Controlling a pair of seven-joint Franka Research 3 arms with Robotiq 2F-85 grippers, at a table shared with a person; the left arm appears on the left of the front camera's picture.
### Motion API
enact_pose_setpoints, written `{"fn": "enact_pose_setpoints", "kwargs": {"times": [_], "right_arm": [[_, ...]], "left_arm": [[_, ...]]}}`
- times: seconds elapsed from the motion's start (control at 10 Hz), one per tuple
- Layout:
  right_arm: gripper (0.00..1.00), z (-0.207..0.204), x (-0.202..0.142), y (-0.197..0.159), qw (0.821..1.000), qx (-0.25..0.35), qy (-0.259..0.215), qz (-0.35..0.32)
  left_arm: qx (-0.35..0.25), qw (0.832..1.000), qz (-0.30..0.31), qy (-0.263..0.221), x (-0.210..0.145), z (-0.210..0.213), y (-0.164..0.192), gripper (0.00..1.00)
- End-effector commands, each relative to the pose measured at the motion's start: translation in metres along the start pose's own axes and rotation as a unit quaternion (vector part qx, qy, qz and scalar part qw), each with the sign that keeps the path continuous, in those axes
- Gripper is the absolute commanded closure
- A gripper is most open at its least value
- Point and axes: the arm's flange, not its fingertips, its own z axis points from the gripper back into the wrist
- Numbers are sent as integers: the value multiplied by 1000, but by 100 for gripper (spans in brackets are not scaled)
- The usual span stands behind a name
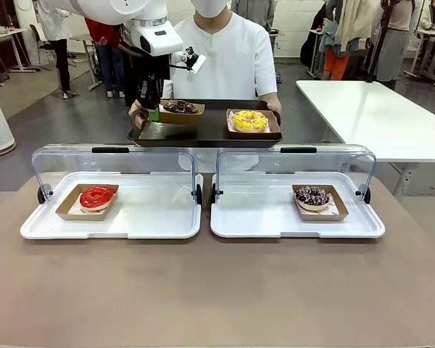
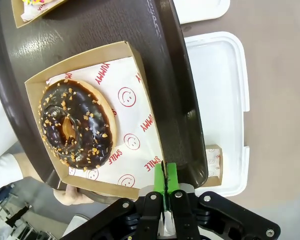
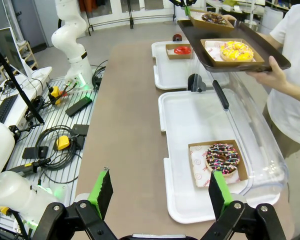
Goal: Provide the desired donut to the person.
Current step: Place the picked Paper togo box onto the Handle tray extended by the person.
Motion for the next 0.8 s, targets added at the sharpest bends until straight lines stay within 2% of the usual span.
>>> {"fn": "enact_pose_setpoints", "kwargs": {"times": [0.0,0.7], "right_arm": [[0,0,0,0,1000,0,-1,0],[0,0,0,0,1000,0,-1,0]], "left_arm": [[1,1000,2,1,-2,1,-1,99],[-34,999,-5,-35,-7,-16,16,99]]}}
